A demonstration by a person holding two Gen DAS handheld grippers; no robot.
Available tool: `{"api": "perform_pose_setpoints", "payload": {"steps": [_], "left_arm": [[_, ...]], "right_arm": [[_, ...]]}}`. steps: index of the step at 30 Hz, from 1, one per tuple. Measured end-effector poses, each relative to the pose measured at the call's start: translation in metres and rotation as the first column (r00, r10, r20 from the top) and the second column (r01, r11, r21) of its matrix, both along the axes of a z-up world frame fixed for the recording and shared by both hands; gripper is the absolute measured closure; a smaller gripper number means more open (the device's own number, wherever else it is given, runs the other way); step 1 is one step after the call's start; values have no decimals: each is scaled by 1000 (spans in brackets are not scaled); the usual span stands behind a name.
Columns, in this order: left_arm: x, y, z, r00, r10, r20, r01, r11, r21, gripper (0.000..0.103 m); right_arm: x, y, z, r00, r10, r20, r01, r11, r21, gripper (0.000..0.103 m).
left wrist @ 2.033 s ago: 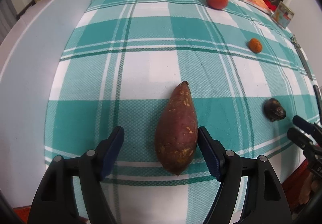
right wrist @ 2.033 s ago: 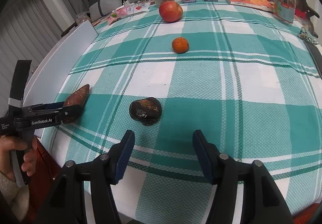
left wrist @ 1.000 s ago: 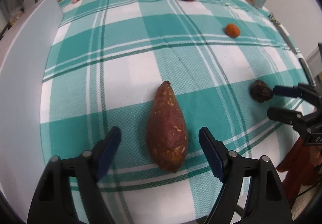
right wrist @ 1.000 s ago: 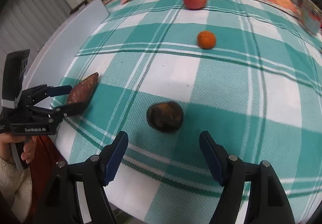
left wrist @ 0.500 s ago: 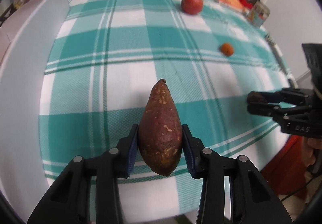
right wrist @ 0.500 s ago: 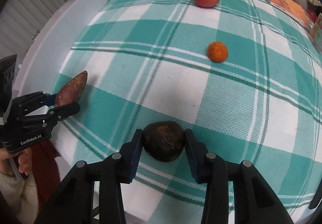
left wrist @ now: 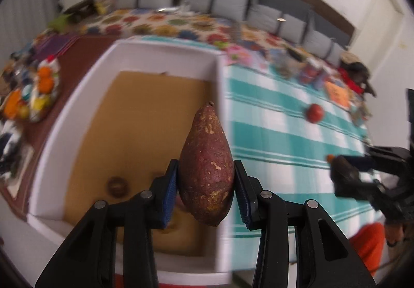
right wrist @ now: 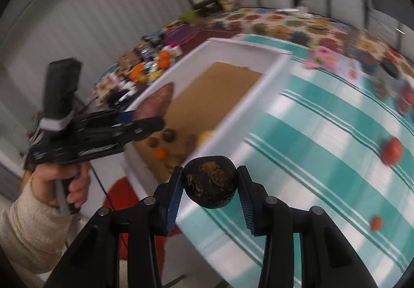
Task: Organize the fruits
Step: 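Carry the sweet potato and mangosteen into the white box and open both tools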
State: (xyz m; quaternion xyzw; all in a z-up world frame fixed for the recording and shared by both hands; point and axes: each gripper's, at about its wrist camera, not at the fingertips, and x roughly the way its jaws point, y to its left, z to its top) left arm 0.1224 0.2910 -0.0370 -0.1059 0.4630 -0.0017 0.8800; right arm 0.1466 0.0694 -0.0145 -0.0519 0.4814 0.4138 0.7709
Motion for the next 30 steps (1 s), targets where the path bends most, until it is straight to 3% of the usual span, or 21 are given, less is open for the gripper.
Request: {"api": "perform_pose_setpoints", "payload": {"steps": [4,7,12,17,19,20,22,25,30], "left_arm": [[17,37,-43,993,49,-103,-43,997,61,61],[33,45,-77,983,52,-176,-42,997,62,61],[46,52,-110,966,71,-247,-56,996,69,61],[48,55,-127,952,94,-291,-71,993,89,60],[47,58,-126,953,116,-280,-93,991,96,54],[46,60,-124,953,126,-274,-105,990,89,42],[43,64,-113,958,155,-242,-139,987,84,31],[36,65,-88,969,176,-172,-166,984,71,31],[18,53,-20,979,202,20,-202,979,19,26]], "right_arm": [[-5,80,-27,991,121,-57,-124,991,-45,62],[-12,127,-59,978,189,-92,-200,971,-133,62],[-25,166,-98,959,260,-108,-280,924,-260,62],[-30,178,-115,952,283,-120,-307,903,-302,61],[-30,179,-119,952,285,-117,-307,898,-315,58],[-31,173,-119,951,286,-118,-309,901,-303,52],[-29,167,-112,955,275,-111,-296,914,-279,41],[-26,150,-84,966,252,-54,-258,939,-230,31],[-25,109,-16,980,170,106,-157,980,-120,26]]}}
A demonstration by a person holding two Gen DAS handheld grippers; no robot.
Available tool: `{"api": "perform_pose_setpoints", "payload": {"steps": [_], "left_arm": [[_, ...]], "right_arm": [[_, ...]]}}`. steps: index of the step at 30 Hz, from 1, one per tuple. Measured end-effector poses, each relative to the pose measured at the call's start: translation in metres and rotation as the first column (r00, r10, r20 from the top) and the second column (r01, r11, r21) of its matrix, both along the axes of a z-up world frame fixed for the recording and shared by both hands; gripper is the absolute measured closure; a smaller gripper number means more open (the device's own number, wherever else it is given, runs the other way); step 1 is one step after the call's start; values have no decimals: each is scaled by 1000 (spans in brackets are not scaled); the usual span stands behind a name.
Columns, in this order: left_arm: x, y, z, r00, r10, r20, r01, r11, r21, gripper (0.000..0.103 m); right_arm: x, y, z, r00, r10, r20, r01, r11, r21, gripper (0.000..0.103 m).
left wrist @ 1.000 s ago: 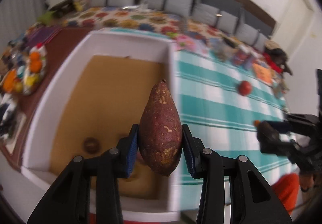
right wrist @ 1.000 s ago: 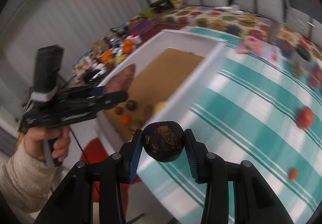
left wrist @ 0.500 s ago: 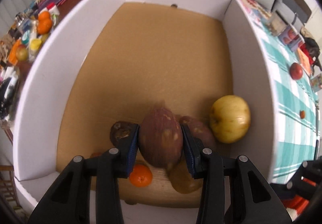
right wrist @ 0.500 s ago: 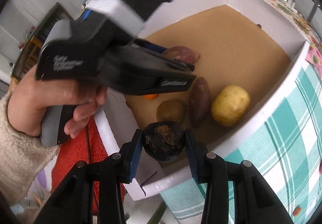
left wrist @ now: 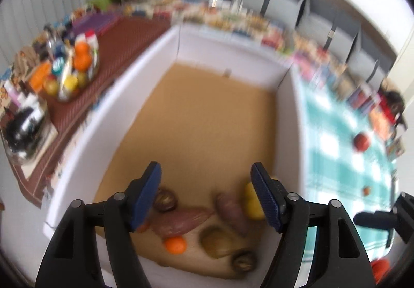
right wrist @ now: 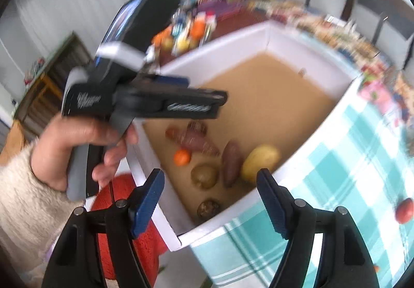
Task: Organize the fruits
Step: 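Carry the sweet potato and mangosteen into the white box and open both tools, then return both tools over the cloth toward the red apple and tangerine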
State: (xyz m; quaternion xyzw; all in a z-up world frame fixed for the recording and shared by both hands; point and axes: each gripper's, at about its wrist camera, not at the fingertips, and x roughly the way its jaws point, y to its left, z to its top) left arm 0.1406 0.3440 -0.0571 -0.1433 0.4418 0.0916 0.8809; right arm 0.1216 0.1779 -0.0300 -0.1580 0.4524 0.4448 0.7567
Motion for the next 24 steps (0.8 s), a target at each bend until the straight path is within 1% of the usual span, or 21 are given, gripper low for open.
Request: {"api": "perform_pose_setpoints", "payload": {"steps": [1,2,3,5,7,9,10,11,13,14,15,17,18,20,22,24], "left_arm": [[-5,-6,14,999,-2,44,2,1000,-4,23],[-11,-14,27,996,-7,84,8,1000,-11,21],[-18,-26,41,992,-18,128,21,1000,-21,20],[-24,-46,55,981,-47,186,56,998,-42,17],[-31,-72,61,972,-87,218,102,993,-58,17],[-38,-103,57,962,-144,230,164,984,-70,16],[-41,-122,50,958,-174,228,194,979,-68,16],[-41,-137,43,955,-195,223,214,975,-64,16],[-44,-175,19,947,-244,208,258,965,-44,16],[-44,-193,7,946,-262,192,274,961,-40,16],[-43,-210,-8,944,-281,170,292,956,-40,16],[-40,-245,-42,940,-318,125,324,945,-34,17],[-41,-260,-55,939,-329,102,333,942,-28,17],[-44,-290,-81,933,-356,59,358,934,-17,17],[-45,-315,-105,918,-396,7,396,918,13,17],[-49,-334,-120,899,-437,-21,438,898,52,17]], "right_arm": [[-1,-11,12,1000,-15,27,14,1000,24,22],[-3,-22,24,998,-33,57,31,998,47,20],[-5,-35,34,994,-56,91,50,996,67,16],[-10,-66,52,983,-100,154,85,992,98,12],[-17,-97,59,966,-156,208,134,984,117,8],[-20,-126,57,946,-218,240,191,973,129,7],[-21,-146,50,933,-262,247,234,963,136,7],[-23,-162,45,922,-300,244,272,952,142,7],[-25,-203,22,893,-394,217,368,918,151,7],[-25,-221,10,876,-436,206,412,899,150,7],[-26,-245,-3,853,-485,195,464,874,144,7],[-28,-289,-34,795,-582,172,568,813,124,7],[-30,-313,-55,755,-636,161,627,771,109,7],[-33,-345,-84,695,-701,160,698,711,81,7],[-38,-375,-112,638,-752,166,757,652,43,7],[-47,-402,-132,592,-793,143,798,602,36,7]]}}
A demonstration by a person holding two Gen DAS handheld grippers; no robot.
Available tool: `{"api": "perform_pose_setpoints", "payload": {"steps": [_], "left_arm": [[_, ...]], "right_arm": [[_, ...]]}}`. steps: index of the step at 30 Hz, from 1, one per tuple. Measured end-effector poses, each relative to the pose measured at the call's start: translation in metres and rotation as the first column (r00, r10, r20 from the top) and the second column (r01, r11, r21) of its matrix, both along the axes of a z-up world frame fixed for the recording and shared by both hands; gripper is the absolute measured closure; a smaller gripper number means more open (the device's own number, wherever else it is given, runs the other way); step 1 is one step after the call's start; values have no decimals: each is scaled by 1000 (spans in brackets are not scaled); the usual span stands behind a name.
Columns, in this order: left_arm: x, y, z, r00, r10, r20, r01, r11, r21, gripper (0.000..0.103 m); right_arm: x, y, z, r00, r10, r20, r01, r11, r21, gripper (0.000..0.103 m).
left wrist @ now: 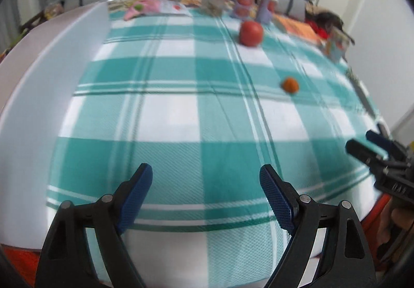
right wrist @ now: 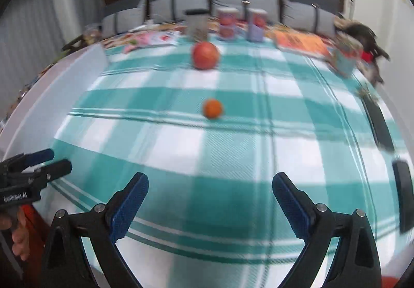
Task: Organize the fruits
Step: 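Return both tools over the cloth toward the red apple and tangerine, then grasp the tangerine with the right tool while the left tool grasps the red apple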
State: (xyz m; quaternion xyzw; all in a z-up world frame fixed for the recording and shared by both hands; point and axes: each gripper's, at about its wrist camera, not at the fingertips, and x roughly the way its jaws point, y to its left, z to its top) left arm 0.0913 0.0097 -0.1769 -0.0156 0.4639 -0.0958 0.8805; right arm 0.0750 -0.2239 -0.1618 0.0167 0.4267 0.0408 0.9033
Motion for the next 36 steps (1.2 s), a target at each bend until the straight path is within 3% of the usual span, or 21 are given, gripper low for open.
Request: {"api": "perform_pose_setpoints", "payload": {"steps": [4,13,15,18,27,28,29,31,36], "left_arm": [[-3,-26,-21,999,-53,7,52,997,60,17],[6,-32,-31,1000,-28,13,28,998,57,17],[6,-23,-30,1000,-15,24,14,999,49,17],[4,-10,-29,999,8,38,-10,999,42,17],[14,22,-30,997,76,20,-76,997,-2,17],[15,23,-30,997,80,18,-80,997,-1,17],[16,25,-32,996,83,16,-83,997,0,17],[18,26,-35,996,87,4,-87,996,2,17],[35,21,-38,997,73,-13,-73,997,15,17]], "right_arm": [[-8,-32,-20,996,-82,-31,83,996,44,7],[10,-32,-34,998,-71,0,70,996,45,7],[23,-31,-33,999,-51,-14,52,996,75,12],[57,-33,-30,999,-31,-35,35,990,134,29],[154,-4,-49,992,85,-93,-78,994,78,45],[158,-1,-51,992,93,-87,-87,994,65,46],[160,2,-51,992,104,-72,-100,994,50,59],[162,5,-51,991,114,-67,-113,993,23,73],[149,-2,-48,986,129,-103,-124,991,55,73]]}}
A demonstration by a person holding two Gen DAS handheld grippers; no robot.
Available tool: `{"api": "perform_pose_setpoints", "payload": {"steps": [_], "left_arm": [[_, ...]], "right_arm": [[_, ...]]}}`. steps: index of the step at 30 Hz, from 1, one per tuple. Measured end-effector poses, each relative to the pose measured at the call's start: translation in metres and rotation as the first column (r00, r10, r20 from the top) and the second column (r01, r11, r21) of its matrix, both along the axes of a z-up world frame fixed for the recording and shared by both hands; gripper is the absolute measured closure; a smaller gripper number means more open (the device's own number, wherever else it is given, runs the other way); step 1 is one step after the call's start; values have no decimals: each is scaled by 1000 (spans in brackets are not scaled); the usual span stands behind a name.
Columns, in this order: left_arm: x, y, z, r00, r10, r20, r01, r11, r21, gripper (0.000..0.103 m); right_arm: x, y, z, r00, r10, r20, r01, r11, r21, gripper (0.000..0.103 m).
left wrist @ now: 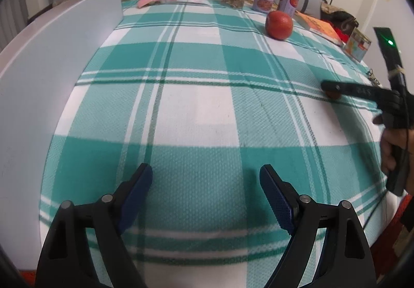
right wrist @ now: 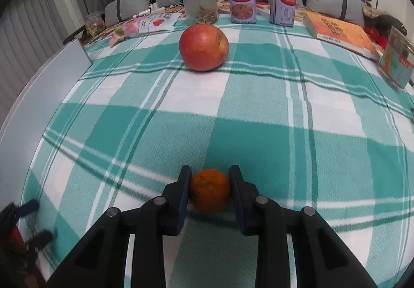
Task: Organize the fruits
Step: 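Grasp the tangerine with the right tool while the left tool grasps the red apple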
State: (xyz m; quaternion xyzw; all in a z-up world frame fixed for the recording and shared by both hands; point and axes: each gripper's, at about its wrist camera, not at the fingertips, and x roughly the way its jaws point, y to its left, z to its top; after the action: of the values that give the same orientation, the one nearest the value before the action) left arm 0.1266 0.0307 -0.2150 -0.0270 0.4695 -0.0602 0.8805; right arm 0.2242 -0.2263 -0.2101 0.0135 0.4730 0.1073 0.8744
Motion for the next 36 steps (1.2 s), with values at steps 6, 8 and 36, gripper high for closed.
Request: {"api": "perform_pose_setpoints", "payload": {"steps": [6,8,36], "left_arm": [[65,-29,16,997,-71,-3,70,996,-50,17],[100,-49,31,993,-114,18,115,992,-58,17],[224,-113,36,973,-198,-117,172,965,-197,46]], "right_arm": [[-33,-2,0,998,49,-29,-50,998,-46,72],[-35,-6,1,998,45,-38,-47,998,-36,68],[-83,-57,51,973,-93,213,70,991,114,26]]}}
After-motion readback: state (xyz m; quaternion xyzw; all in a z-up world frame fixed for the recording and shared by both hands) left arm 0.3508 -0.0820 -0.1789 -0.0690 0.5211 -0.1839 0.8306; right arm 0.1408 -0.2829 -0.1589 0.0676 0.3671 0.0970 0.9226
